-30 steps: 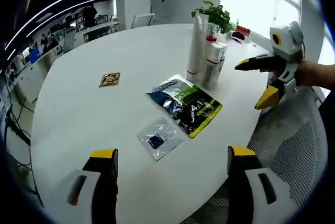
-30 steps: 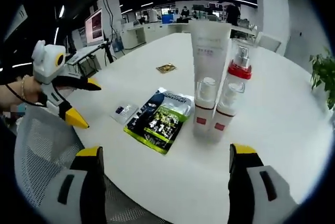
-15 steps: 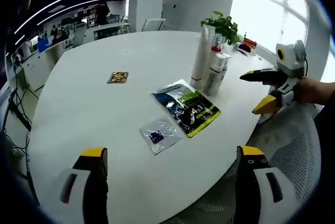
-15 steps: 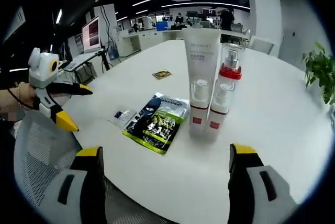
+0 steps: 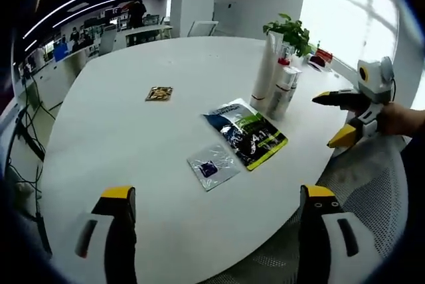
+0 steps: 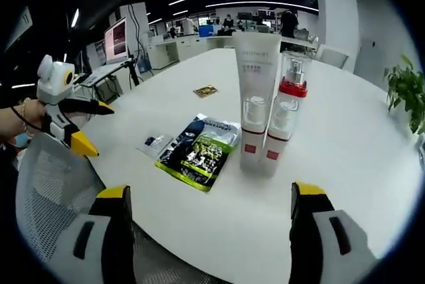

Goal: Arrange the skincare products in the storage area until every visible bottle or jar stands upright without overlapping.

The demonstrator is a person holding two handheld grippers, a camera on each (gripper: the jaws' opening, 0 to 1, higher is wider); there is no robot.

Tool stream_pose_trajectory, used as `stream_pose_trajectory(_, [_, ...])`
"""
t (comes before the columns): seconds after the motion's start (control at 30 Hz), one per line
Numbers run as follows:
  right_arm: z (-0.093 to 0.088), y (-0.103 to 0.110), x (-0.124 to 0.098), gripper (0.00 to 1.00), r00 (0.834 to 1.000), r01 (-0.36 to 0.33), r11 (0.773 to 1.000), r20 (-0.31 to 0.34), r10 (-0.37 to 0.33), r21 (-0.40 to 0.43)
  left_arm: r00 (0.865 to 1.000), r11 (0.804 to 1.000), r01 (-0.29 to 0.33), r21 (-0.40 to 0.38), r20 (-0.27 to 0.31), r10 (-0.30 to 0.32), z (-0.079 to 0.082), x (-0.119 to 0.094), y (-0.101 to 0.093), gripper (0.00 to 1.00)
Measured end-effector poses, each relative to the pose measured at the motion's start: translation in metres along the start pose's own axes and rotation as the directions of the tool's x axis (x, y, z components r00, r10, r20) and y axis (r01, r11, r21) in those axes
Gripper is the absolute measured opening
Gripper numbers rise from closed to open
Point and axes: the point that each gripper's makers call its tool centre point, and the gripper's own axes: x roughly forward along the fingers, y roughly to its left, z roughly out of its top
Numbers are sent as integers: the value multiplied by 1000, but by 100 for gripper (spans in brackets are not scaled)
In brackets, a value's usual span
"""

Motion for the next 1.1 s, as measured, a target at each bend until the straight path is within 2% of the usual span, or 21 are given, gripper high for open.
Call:
stream_pose_trajectory(0.17, [-1, 0, 1, 99, 1000, 1, 1000, -8, -1, -7, 1000, 1000, 8, -4, -5, -8, 3, 3, -4, 99])
stream_pose_trajectory(0.53, [-5, 1, 3, 99, 1000, 3, 1000, -26, -3, -18, 1000, 1000, 10, 9, -24, -10, 12, 16, 11, 99])
stream_pose_trajectory(0.93, [-7, -3, 3, 99, 999, 14, 1000, -31, -14, 4, 999, 998, 16, 61, -46, -13, 41, 41, 23, 99])
stream_pose_trajectory(1.1, [-8, -6, 3, 99, 999, 21, 1000, -34, -20, 16, 998, 997, 12, 80, -63, -7, 51, 55, 35, 99])
